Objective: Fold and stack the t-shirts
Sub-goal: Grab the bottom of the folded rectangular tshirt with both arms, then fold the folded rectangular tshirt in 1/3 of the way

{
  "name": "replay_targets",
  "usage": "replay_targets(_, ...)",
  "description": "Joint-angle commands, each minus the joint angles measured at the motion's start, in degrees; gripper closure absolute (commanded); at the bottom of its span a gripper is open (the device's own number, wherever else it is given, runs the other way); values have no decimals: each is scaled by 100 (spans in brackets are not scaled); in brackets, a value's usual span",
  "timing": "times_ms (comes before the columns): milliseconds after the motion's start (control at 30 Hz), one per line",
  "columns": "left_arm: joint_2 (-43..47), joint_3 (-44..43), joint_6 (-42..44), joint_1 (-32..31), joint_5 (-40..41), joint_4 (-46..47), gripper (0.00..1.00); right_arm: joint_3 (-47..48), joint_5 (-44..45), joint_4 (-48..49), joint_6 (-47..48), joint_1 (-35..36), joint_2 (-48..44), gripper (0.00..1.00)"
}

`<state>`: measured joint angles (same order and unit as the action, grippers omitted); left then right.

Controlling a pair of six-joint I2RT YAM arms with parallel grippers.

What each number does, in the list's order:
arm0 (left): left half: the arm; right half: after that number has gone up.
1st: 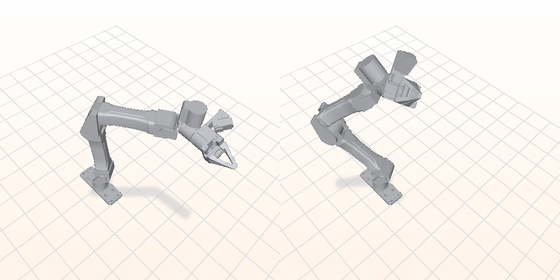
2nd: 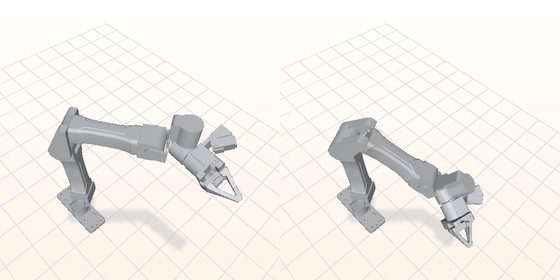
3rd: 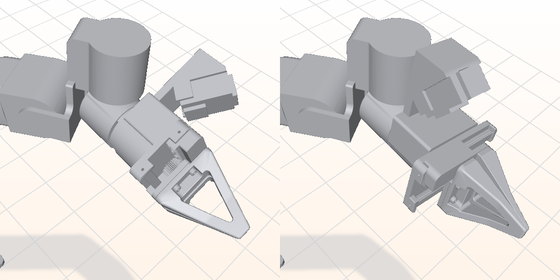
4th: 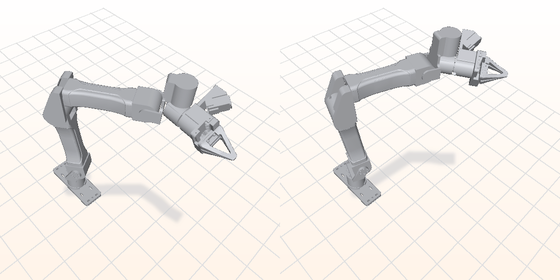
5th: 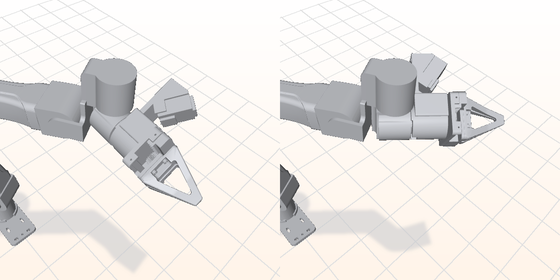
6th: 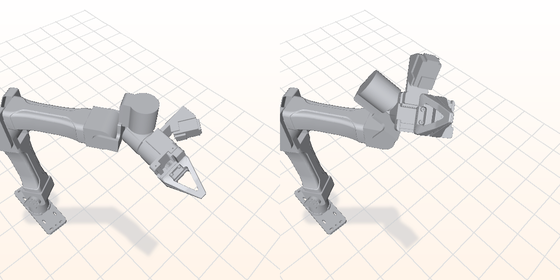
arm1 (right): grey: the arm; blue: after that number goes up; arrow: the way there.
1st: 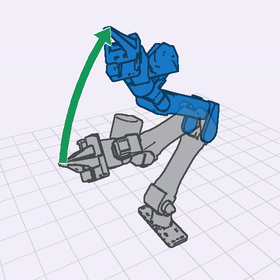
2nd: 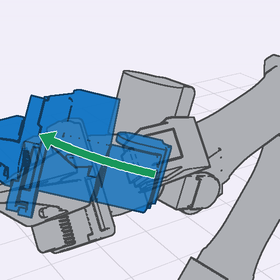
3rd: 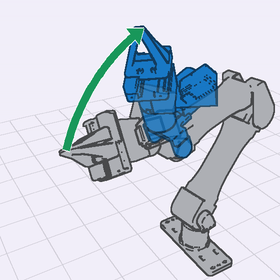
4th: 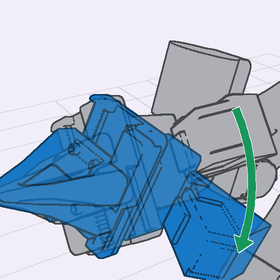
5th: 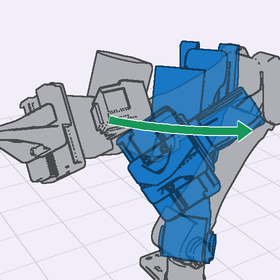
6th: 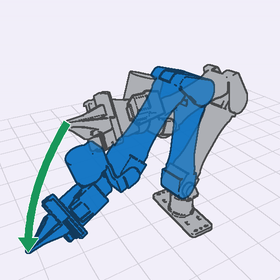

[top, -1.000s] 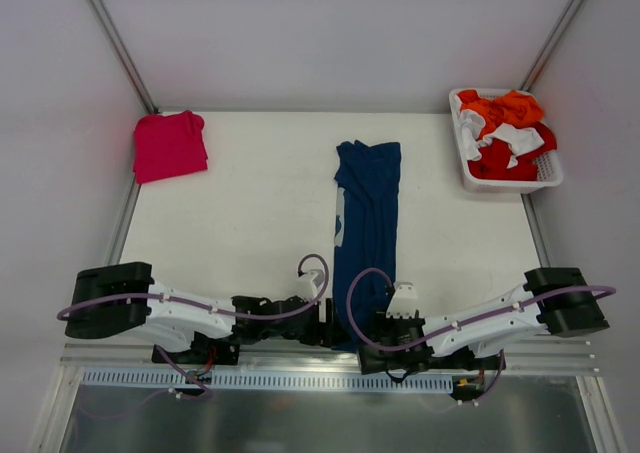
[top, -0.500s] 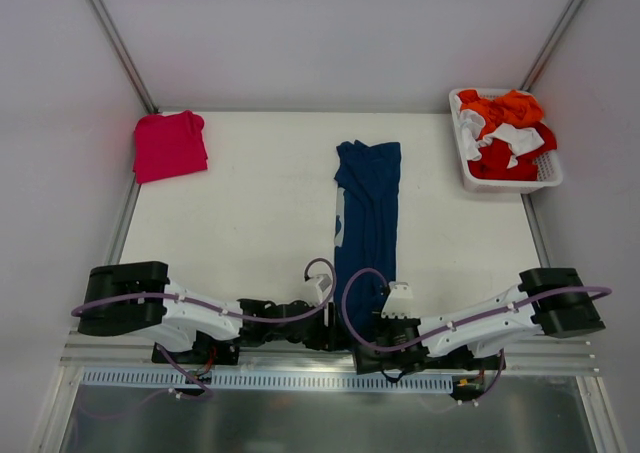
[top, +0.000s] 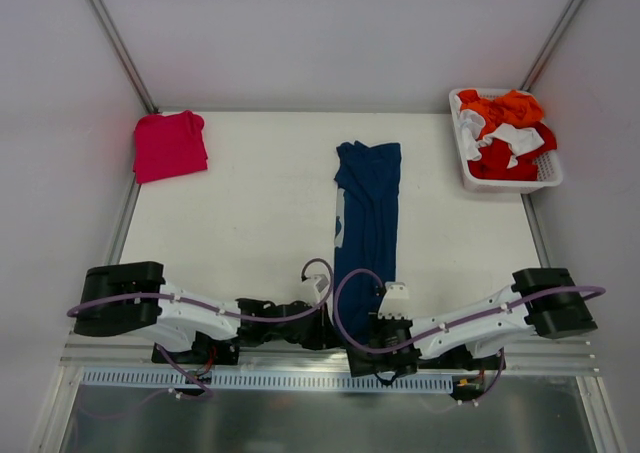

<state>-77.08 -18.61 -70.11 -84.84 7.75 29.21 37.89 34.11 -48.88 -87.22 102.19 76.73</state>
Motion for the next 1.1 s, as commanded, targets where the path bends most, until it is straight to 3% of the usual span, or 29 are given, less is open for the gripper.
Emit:
replay_targets(0,500,-160,93,-68,585,-739,100,543,104,-1245,-427,178,-88,100)
replay_targets(133,1149,-590,488,11,1297,-2084,100,737,403,-1694,-410,91,-325,100)
replay_targets(367,1643,-652,1165,907,1125,-2244,100,658,755,-1888,11,-321,-887,99)
replay_targets(733,405,-1372,1895,1681,614,-2008,100,641,1071,-1600,1039,-1445,-922,99)
replay_targets(1067,-553,-2278,2510,2594,52,-1901,100,720,1010,-17,3543,-3152,-783,99)
